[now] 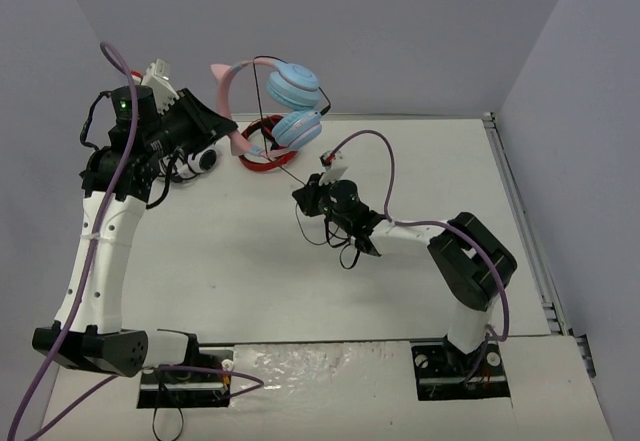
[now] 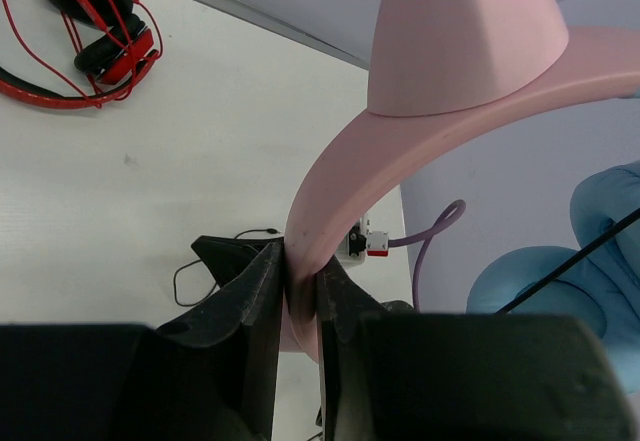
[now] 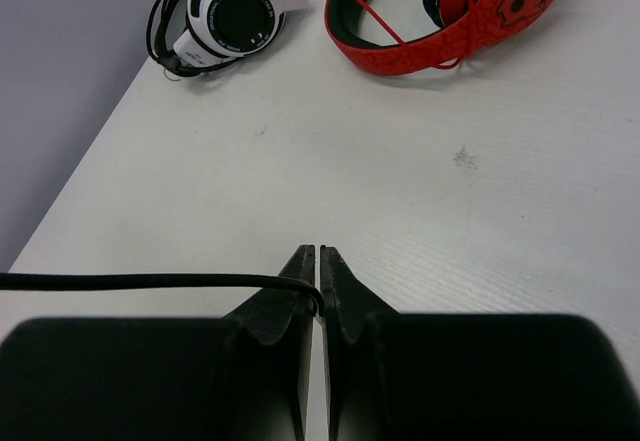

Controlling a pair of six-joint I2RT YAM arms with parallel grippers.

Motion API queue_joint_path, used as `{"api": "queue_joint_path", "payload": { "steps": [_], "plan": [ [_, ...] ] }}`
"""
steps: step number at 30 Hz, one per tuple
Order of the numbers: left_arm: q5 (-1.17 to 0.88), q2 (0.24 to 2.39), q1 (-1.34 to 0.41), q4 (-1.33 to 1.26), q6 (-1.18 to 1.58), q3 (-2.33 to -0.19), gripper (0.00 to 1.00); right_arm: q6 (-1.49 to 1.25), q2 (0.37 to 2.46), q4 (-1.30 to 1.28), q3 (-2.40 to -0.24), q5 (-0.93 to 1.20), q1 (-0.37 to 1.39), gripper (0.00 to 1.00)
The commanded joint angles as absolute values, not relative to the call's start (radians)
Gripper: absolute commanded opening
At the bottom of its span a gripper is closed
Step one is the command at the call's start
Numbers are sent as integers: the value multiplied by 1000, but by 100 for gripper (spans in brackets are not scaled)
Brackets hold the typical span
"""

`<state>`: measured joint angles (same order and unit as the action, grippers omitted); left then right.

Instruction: Wrap the headphones

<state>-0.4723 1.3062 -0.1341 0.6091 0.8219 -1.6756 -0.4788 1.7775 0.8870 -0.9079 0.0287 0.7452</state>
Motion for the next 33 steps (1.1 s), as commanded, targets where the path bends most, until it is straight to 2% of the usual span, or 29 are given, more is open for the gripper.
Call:
{"api": "queue_joint_path", "payload": {
  "steps": [1, 17, 33],
  "plan": [
    [-547, 1219, -122, 526, 872, -1770, 0, -486, 1800, 914, -988, 36, 720, 3],
    [-574, 1163, -125, 576, 861, -1732, 0, -530, 1962, 940, -1208, 88, 680, 3],
    [-576, 1071, -157, 773, 685, -1569, 0, -512, 1956, 854, -1335, 156, 590, 4]
  ]
}}
